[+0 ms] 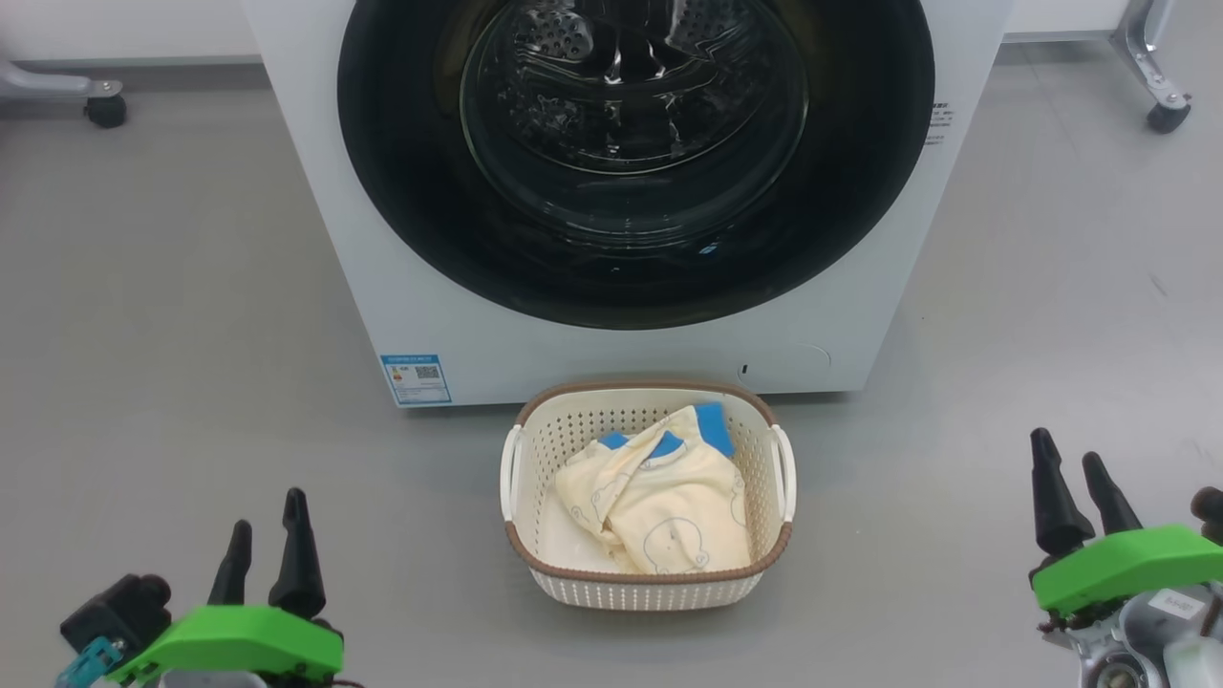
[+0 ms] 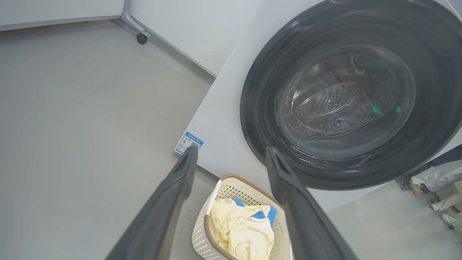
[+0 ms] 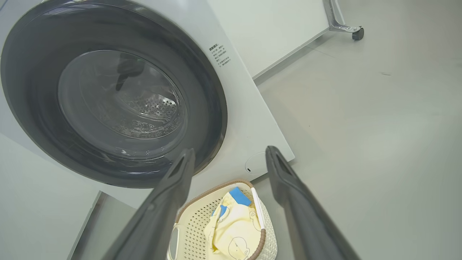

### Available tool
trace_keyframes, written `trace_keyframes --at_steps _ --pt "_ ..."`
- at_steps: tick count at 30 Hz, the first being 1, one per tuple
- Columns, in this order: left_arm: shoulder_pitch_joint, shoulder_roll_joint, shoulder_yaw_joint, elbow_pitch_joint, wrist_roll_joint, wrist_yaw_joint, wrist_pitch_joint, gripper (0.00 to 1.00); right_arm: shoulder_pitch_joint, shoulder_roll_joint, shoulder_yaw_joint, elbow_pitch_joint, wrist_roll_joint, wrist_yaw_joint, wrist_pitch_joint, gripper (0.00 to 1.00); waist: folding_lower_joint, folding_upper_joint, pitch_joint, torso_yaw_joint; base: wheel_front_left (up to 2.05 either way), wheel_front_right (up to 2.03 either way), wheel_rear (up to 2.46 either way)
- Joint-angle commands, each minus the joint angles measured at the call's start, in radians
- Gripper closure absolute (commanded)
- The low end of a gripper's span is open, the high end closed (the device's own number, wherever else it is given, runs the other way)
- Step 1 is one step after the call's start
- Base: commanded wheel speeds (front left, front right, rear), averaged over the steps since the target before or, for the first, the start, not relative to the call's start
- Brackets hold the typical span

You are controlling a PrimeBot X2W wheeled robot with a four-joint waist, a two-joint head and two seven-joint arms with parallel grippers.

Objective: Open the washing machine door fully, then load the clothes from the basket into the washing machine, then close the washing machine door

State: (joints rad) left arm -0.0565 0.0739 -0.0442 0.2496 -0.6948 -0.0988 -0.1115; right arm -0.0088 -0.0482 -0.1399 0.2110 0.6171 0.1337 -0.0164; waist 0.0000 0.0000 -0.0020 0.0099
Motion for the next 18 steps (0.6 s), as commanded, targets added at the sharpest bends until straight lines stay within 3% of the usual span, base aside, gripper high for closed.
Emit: trace_keyframes --at_steps 1,18 --pt "-0.058 0.025 0.015 -0.03 0.034 0.004 -0.016 0.0 -0.063 -0.025 0.013 -0.043 -0.035 -0.002 -0.012 0.0 0.0 0.0 0.0 0.001 0.0 0.0 0.0" --pt "-0.085 0.043 -0.021 0.003 0.232 0.011 -0.056 0.0 -0.059 -0.026 0.026 -0.071 -0.264 -0.002 -0.034 0.0 0.0 0.0 0.001 0.007 0.0 0.0 0.0"
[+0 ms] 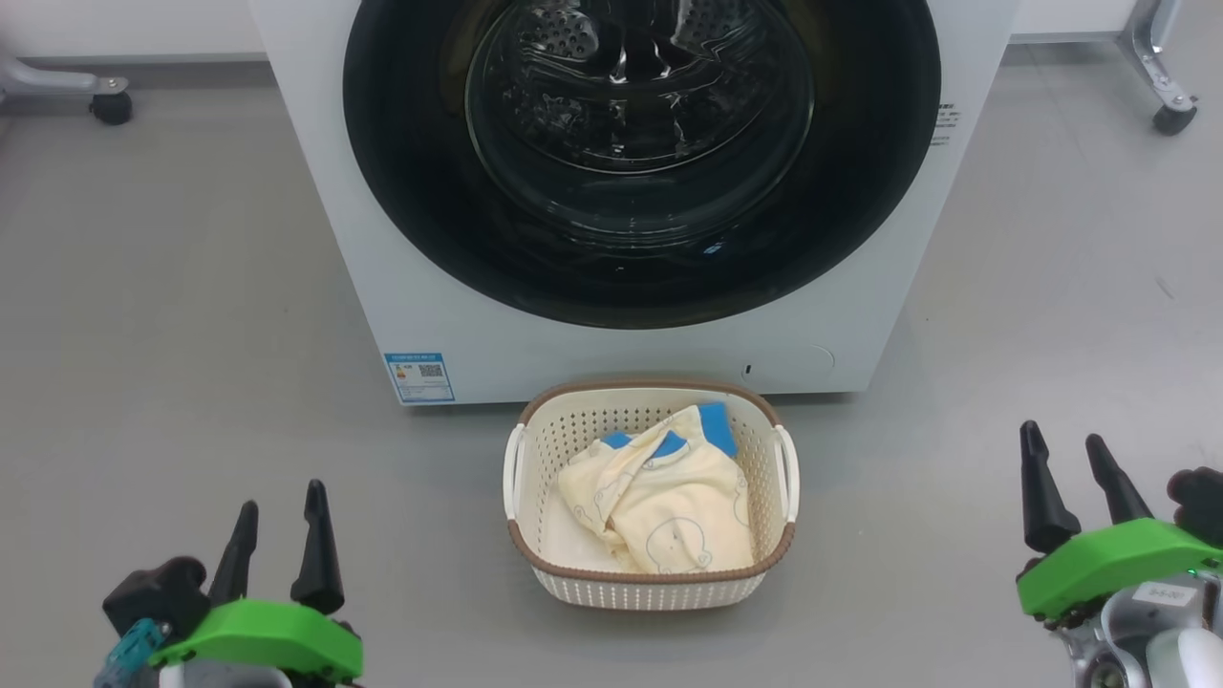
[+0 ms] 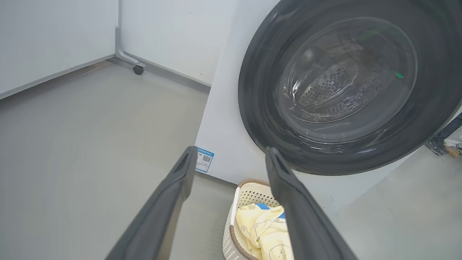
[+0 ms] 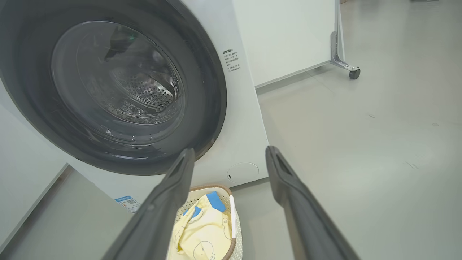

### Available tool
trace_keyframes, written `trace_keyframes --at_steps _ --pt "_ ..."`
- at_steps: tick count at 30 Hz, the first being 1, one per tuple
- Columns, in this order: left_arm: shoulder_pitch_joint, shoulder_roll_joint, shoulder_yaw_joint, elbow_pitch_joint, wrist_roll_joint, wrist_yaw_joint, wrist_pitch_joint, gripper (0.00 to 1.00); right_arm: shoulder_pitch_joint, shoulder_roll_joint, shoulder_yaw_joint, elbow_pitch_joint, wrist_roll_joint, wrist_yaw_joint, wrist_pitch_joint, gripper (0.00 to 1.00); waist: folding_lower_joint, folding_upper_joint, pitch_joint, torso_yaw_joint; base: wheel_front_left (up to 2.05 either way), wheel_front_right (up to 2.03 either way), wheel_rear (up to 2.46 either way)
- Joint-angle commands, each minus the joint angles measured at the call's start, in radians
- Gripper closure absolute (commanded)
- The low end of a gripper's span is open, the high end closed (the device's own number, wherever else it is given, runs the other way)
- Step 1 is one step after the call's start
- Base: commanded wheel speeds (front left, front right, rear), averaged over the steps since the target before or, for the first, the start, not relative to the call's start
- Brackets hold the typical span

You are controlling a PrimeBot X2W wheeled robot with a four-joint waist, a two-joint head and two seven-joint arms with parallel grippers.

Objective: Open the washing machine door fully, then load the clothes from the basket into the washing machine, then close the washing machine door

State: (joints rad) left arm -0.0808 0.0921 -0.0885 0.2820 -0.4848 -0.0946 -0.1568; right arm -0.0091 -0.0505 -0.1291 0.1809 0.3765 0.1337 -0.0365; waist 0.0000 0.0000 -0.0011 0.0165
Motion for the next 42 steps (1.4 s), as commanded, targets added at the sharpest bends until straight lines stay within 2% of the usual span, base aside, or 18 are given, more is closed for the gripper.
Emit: trace_keyframes --at_steps 1,29,42 --pt "-0.062 0.026 0.022 -0.028 0.033 0.007 -0.012 0.0 -0.059 -0.024 0.015 -0.042 -0.036 -0.002 -0.016 0.0 0.0 0.0 0.0 0.001 0.0 0.0 0.0" --pt "-0.092 0.057 -0.052 -0.036 0.298 0.006 -0.068 0.0 -0.061 -0.023 0.012 -0.094 -0.38 -0.003 -0.054 0.0 0.0 0.0 0.008 0.01 0.0 0.0 0.0" --pt "-0.091 0.063 -0.059 -0.036 0.282 0.014 -0.067 0.0 -0.058 -0.019 0.01 -0.093 -0.382 -0.003 -0.054 0.0 0.0 0.0 0.009 0.009 0.0 0.0 0.0"
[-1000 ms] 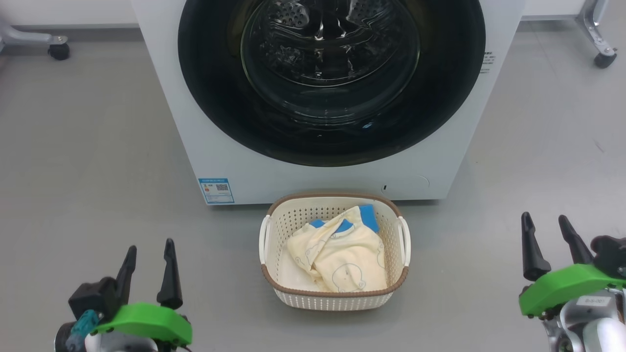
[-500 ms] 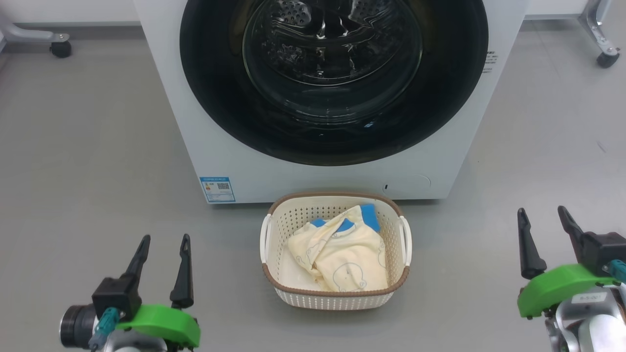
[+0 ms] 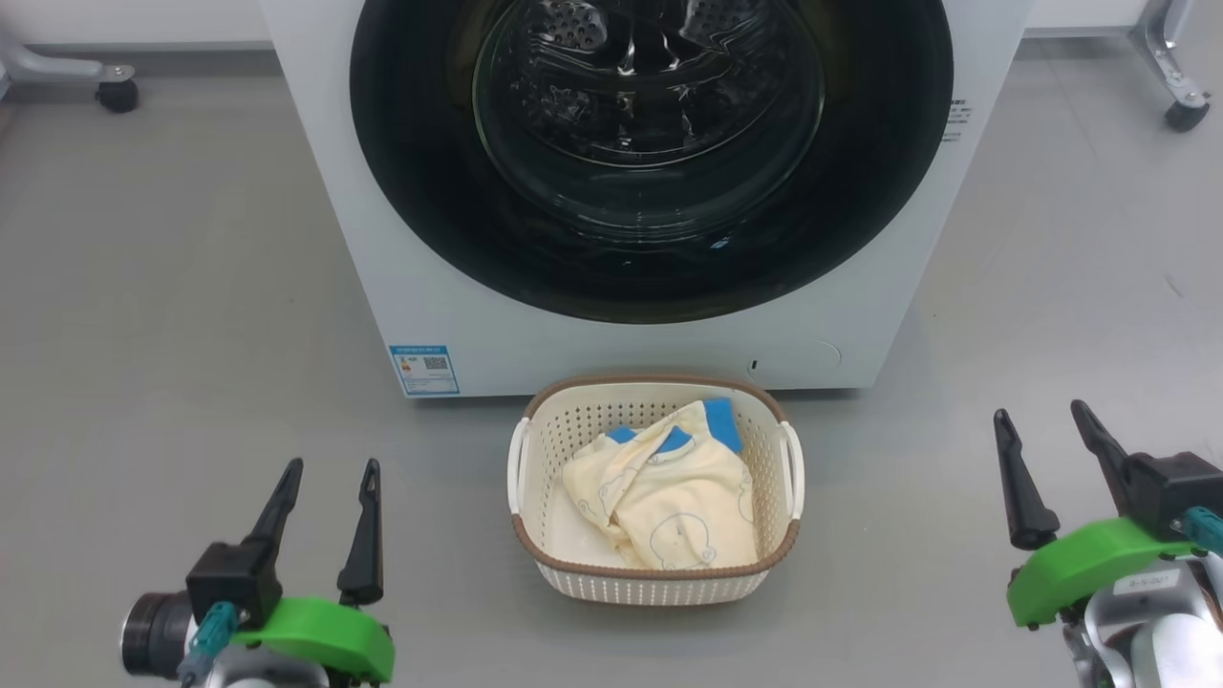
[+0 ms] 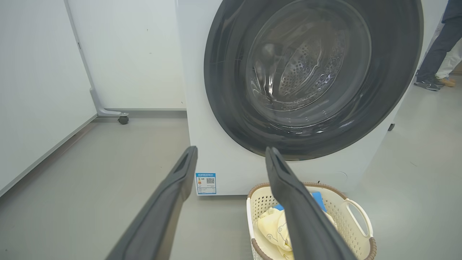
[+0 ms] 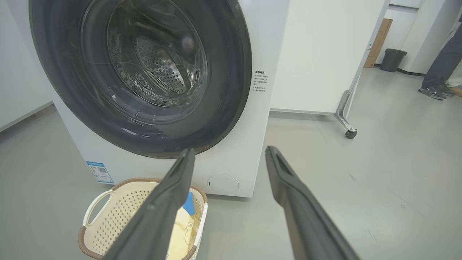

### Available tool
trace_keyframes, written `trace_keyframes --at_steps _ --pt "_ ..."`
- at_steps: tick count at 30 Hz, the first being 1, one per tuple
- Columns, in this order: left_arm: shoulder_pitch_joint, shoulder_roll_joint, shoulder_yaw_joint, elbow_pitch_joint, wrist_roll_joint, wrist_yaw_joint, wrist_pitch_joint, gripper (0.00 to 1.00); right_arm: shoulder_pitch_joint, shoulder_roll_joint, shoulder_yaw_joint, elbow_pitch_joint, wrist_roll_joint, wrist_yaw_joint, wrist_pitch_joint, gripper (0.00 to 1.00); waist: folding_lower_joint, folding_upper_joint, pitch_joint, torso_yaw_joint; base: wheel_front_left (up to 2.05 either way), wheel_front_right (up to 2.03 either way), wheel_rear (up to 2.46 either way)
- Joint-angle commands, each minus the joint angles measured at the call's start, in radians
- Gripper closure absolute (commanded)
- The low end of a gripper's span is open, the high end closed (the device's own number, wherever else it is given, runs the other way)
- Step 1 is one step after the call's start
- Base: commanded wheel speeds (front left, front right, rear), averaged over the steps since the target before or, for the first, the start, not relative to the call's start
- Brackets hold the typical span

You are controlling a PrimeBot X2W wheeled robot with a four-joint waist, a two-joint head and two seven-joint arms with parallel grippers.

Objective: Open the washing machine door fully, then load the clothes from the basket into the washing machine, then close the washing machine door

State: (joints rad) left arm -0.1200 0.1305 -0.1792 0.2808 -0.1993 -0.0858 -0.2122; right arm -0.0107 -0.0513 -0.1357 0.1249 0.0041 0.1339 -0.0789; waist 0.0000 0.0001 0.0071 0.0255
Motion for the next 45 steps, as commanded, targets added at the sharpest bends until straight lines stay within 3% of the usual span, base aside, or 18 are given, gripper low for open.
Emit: trace_keyframes --at_steps 1,16,45 --pt "-0.052 0.024 0.031 -0.035 -0.004 0.006 -0.011 0.0 -0.056 -0.017 0.016 -0.037 -0.01 -0.003 -0.012 0.0 0.0 -0.0001 0.001 0.0 0.0 0.0 0.0" --pt "-0.061 0.04 0.014 -0.038 -0.004 0.011 -0.023 0.0 -0.065 -0.012 0.005 -0.038 -0.014 -0.003 -0.017 0.0 0.0 -0.0001 0.01 -0.001 0.31 0.31 -0.62" --pt "-0.063 0.048 0.0 -0.037 -0.026 0.029 -0.035 0.0 -0.069 -0.009 -0.008 -0.045 -0.014 -0.003 -0.017 0.0 0.0 -0.0001 0.023 -0.027 1.16 1.16 -2.32"
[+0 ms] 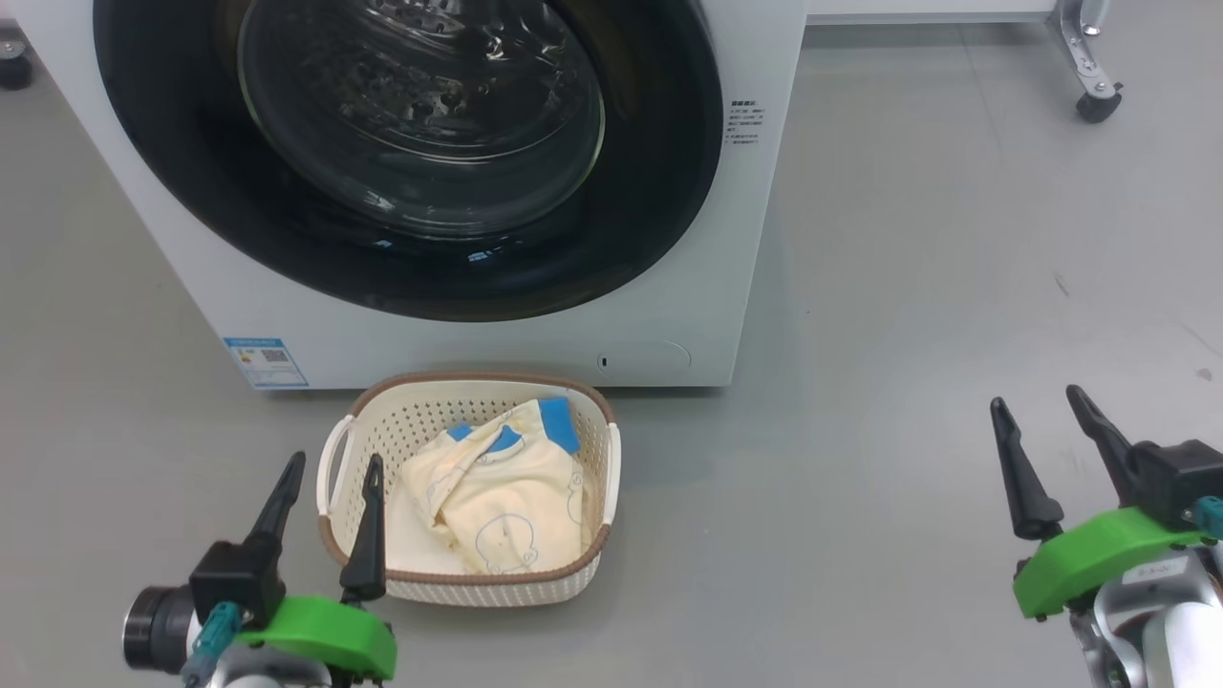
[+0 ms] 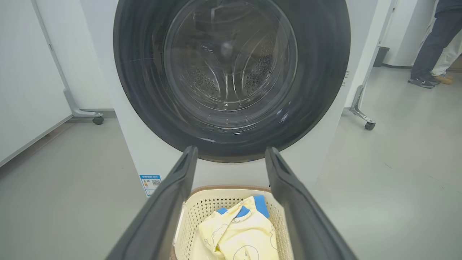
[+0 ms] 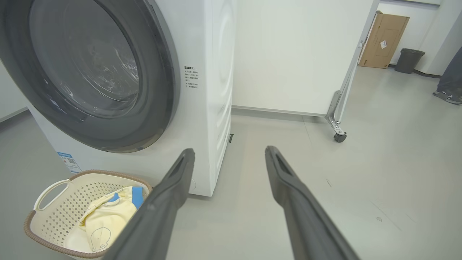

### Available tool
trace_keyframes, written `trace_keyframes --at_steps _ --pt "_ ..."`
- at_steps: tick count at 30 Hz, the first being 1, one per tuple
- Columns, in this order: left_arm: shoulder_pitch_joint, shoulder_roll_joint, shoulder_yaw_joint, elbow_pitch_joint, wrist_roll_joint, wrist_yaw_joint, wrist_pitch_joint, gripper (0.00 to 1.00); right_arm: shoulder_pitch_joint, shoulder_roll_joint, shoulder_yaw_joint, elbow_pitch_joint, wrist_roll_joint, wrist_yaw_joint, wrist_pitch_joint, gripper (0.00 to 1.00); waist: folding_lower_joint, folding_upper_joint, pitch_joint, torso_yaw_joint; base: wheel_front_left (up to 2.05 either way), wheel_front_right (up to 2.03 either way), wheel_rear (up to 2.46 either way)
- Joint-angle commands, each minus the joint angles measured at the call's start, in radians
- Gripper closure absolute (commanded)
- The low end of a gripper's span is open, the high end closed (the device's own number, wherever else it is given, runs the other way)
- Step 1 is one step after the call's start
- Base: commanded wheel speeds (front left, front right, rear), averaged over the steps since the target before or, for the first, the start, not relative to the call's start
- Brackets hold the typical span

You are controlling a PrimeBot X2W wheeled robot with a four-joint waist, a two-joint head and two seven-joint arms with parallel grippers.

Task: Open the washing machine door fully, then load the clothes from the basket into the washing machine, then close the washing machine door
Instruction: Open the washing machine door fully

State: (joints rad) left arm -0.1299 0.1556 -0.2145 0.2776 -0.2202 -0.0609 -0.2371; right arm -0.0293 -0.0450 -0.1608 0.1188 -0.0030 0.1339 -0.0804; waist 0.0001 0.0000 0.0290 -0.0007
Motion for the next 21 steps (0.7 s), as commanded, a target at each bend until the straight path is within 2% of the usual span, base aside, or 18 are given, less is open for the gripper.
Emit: trace_keyframes --at_steps 1,8,21 --pt "-0.054 0.024 0.034 -0.034 -0.006 0.004 -0.01 0.0 -0.051 -0.015 0.018 -0.04 -0.005 -0.003 -0.017 0.0 -0.0001 0.0 0.002 -0.001 0.78 0.78 -1.56" --pt "-0.059 0.032 0.027 -0.033 -0.01 0.001 -0.012 0.0 -0.053 -0.015 0.017 -0.038 -0.005 -0.003 -0.02 0.0 -0.0001 0.0 0.005 -0.005 0.46 0.46 -0.93" --pt "-0.064 0.037 0.024 -0.032 -0.011 0.018 -0.016 0.0 -0.057 -0.011 0.015 -0.034 -0.005 -0.003 -0.025 0.0 -0.0001 0.0 0.009 -0.006 0.02 0.02 -0.03"
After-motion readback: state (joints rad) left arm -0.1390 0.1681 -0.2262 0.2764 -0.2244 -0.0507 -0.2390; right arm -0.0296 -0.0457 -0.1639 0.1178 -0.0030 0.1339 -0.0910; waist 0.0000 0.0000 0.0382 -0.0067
